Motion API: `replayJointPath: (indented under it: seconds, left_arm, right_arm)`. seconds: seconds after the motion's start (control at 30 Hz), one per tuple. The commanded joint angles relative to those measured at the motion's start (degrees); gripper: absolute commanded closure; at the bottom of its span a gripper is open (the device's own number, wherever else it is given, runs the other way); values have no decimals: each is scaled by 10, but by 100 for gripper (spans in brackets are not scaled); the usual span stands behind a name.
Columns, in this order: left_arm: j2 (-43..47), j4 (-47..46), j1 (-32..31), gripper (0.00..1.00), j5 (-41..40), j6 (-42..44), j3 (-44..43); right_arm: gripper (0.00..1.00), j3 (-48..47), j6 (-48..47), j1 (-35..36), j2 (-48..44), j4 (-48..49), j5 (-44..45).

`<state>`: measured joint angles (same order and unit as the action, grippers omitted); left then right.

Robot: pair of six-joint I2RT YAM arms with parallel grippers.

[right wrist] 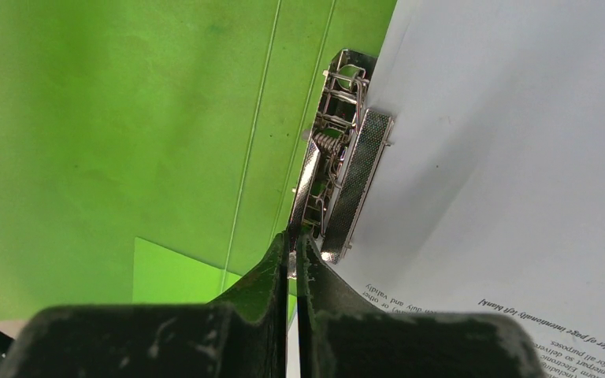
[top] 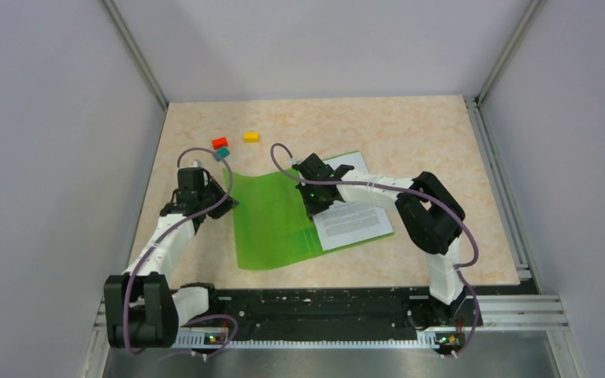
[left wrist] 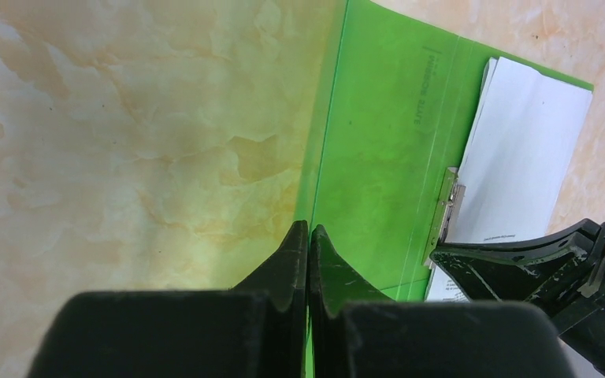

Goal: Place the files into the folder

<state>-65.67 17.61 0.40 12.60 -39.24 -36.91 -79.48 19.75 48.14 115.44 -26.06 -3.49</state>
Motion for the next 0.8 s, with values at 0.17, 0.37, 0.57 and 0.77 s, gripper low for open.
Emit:
replayJointPath:
  seconds: [0.17, 0.37, 0.57, 0.77]
  left_arm:
    - [7, 23, -16, 100, 70, -15, 7]
    - [6, 36, -16, 100, 62, -2, -10]
    - [1, 60, -16, 100, 56, 25, -37]
    - [-8, 84, -16, 100, 57, 57, -68]
  right_arm:
    - [100, 29, 41, 31, 18, 15, -96]
    - [100, 20, 44, 30, -6, -1, -70]
    - [100, 15, 47, 31, -27, -12, -48]
    - [100, 4, 46, 31, -48, -25, -25]
